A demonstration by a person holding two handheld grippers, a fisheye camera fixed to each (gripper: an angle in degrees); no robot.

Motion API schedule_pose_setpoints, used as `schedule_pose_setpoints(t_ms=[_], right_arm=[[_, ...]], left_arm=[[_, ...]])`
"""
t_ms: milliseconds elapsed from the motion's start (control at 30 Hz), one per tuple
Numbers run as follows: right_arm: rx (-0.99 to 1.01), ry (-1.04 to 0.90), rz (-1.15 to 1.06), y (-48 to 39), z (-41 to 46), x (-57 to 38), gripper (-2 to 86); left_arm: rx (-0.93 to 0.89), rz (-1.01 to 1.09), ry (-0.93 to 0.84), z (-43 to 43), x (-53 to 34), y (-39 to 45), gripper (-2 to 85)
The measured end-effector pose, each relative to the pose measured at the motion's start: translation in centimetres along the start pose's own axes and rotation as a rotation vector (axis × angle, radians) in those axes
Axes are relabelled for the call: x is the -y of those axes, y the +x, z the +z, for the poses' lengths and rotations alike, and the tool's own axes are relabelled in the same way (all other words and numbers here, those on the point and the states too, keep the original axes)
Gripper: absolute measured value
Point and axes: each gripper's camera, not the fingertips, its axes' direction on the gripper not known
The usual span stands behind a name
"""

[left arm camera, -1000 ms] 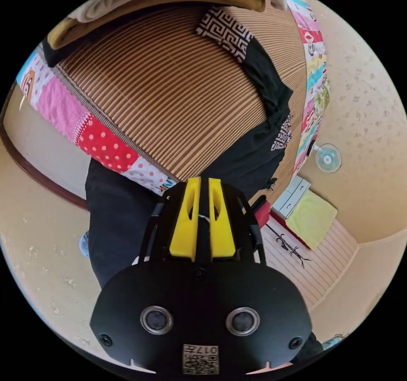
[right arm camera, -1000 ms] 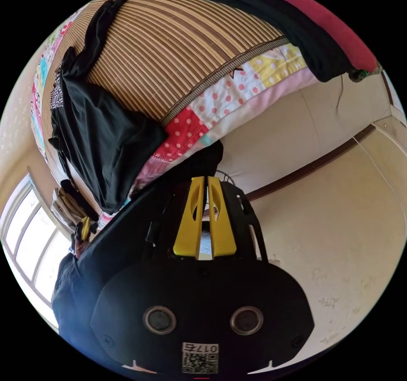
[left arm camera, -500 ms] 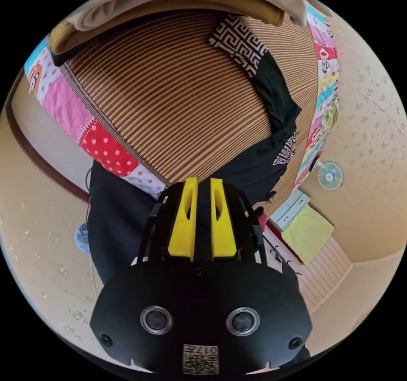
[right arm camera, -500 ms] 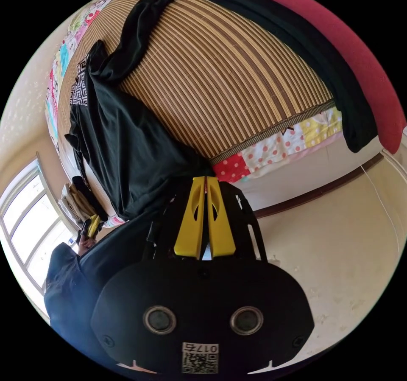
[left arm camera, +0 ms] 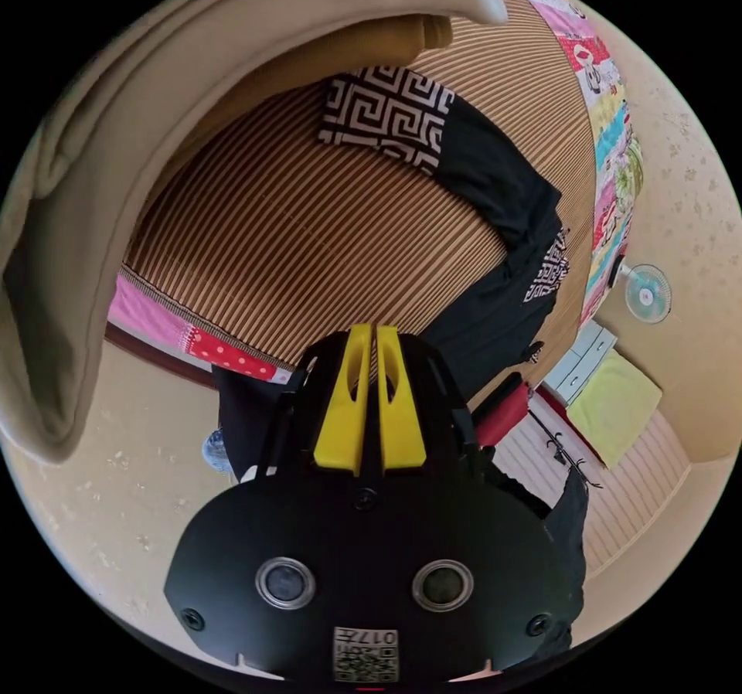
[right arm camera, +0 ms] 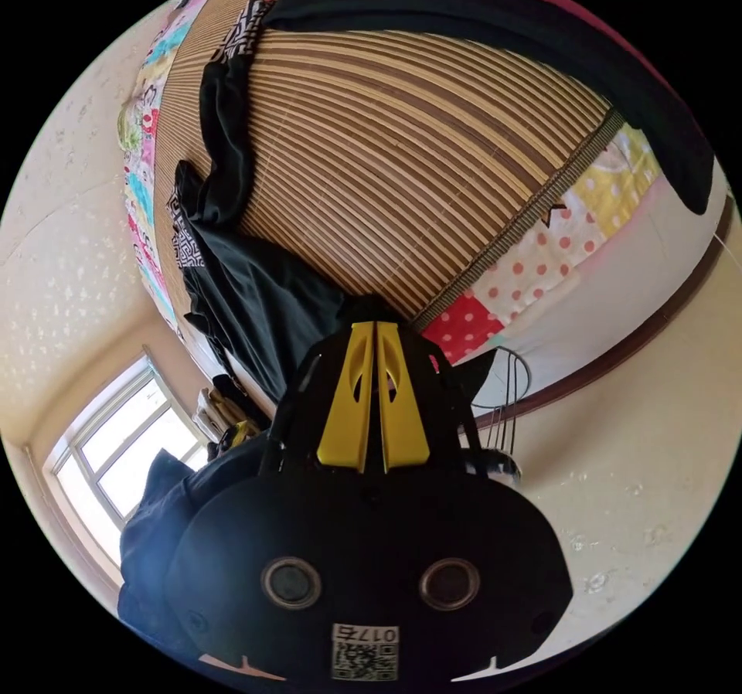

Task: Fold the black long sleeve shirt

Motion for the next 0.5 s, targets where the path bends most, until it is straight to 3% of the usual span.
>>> schedule_pose_setpoints(t_ms=[100, 167, 267, 400, 500], right_arm=[[0.071, 0.0, 0.002, 0.6, 0.3, -1.8, 0.2], [0.09, -0.001, 0.014, 1.4, 0.3, -3.1, 0.2], [0.135, 0.026, 0.076, 3.6, -0.2, -5.7, 0.2], [0.229, 0.146, 0.203, 6.8, -2.2, -10.2, 0.3], [0.28, 0.241, 0.27, 8.5, -3.9, -13.8, 0.3]], left_arm=[[-0.108, -0.019, -0.012, -0.1, 1.5, -0.3, 0.7], [-0.294, -0.015, 0.0, 0.0, 2.7, -0.9, 1.6], [-0.378, -0.036, 0.037, 0.1, 4.0, -1.6, 3.2], [-0.456, -0.068, 0.104, -0.4, 5.7, -2.4, 6.0], [-0.615, -0.094, 0.215, -1.2, 7.1, -3.1, 6.4]])
